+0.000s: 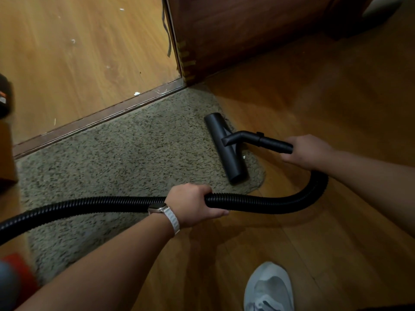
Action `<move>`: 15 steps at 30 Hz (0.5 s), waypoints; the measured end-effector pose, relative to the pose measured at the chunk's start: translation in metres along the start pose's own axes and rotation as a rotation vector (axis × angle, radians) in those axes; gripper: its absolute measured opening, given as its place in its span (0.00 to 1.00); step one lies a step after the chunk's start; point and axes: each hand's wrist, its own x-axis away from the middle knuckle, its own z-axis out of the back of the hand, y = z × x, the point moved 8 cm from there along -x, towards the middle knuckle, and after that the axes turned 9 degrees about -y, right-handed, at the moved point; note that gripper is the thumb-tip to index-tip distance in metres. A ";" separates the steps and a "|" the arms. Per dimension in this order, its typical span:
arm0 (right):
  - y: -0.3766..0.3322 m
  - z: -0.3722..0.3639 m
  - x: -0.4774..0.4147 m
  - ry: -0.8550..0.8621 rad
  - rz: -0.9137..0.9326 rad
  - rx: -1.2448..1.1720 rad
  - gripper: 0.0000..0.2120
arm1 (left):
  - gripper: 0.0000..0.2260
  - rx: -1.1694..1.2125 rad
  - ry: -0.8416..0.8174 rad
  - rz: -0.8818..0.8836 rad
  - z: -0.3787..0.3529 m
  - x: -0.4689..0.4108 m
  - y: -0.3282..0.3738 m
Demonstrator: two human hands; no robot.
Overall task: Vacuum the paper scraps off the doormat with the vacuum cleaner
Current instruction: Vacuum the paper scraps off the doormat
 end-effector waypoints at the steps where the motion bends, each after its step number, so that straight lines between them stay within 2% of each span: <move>1: -0.002 0.002 0.000 0.004 0.004 0.012 0.13 | 0.26 0.000 0.002 -0.001 0.000 0.000 0.000; 6: -0.024 0.006 0.002 -0.003 0.046 0.096 0.14 | 0.26 -0.011 0.009 -0.002 0.001 0.001 -0.001; 11: -0.050 0.001 0.006 -0.052 0.178 0.164 0.11 | 0.26 -0.038 -0.010 -0.026 -0.002 0.003 -0.002; 15: -0.039 -0.002 0.012 -0.080 0.184 0.153 0.12 | 0.26 -0.034 -0.015 -0.034 -0.006 0.003 0.001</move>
